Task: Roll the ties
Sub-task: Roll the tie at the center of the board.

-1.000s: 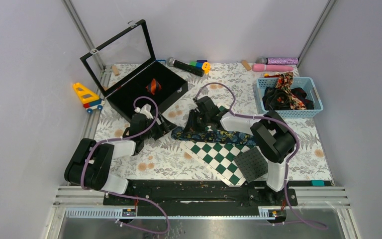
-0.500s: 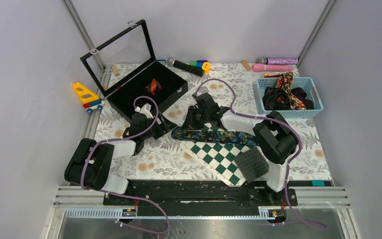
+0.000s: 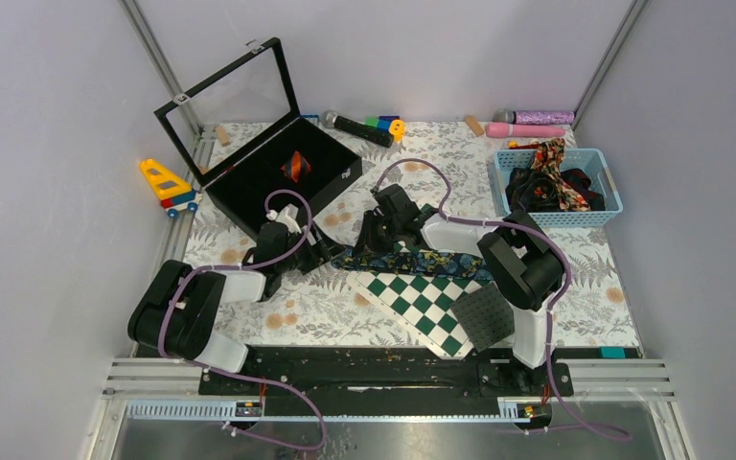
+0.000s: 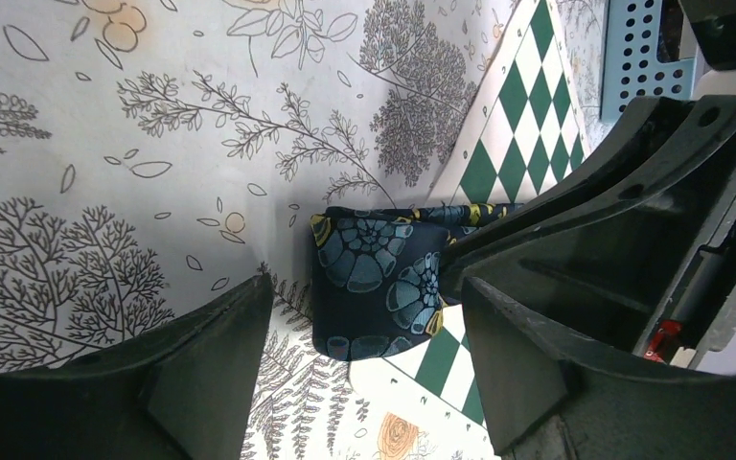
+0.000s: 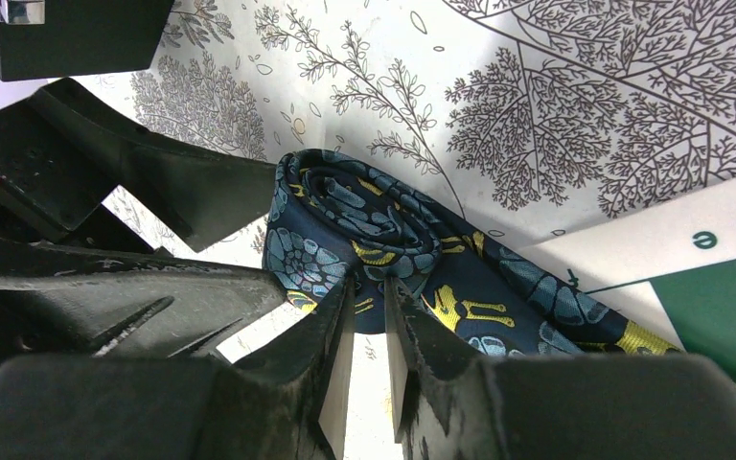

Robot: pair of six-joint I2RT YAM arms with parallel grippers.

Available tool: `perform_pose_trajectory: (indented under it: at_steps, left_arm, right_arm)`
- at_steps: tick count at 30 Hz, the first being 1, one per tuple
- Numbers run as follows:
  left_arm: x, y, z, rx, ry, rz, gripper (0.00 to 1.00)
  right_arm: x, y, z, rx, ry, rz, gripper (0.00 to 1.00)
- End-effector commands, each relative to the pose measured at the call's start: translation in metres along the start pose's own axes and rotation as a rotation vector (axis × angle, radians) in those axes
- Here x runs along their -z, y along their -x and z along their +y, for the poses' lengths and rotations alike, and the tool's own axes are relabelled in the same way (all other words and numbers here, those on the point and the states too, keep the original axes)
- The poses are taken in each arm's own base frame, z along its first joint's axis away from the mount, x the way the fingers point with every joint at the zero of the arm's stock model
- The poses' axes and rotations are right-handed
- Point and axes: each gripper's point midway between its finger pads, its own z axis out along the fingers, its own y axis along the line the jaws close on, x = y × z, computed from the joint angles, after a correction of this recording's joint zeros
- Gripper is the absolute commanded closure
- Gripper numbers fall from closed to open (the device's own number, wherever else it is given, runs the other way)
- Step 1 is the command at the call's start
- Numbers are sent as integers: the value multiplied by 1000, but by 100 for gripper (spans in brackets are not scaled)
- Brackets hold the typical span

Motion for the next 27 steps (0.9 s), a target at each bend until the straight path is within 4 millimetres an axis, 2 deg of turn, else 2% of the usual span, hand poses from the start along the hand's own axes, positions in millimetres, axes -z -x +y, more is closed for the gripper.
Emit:
perform_pose_trajectory:
  at_steps: [1,10,18,27]
  left_arm:
    - [-2,1,-14,-30,-75,-8,27]
    - [-9,-7,-16,-39,-100,11,28]
    - [-13,-10,-15,-29,-103,20,40]
    - [-16,-8,-18,-17,-121,8,47]
  right_arm:
    - [1,6,-6,-6,-40,-23,75]
    - [1,5,-7,-11,-40,-19,75]
    - [2,5,-6,-8,-35,-16,75]
    - [1,1,-6,-8,-28,1,75]
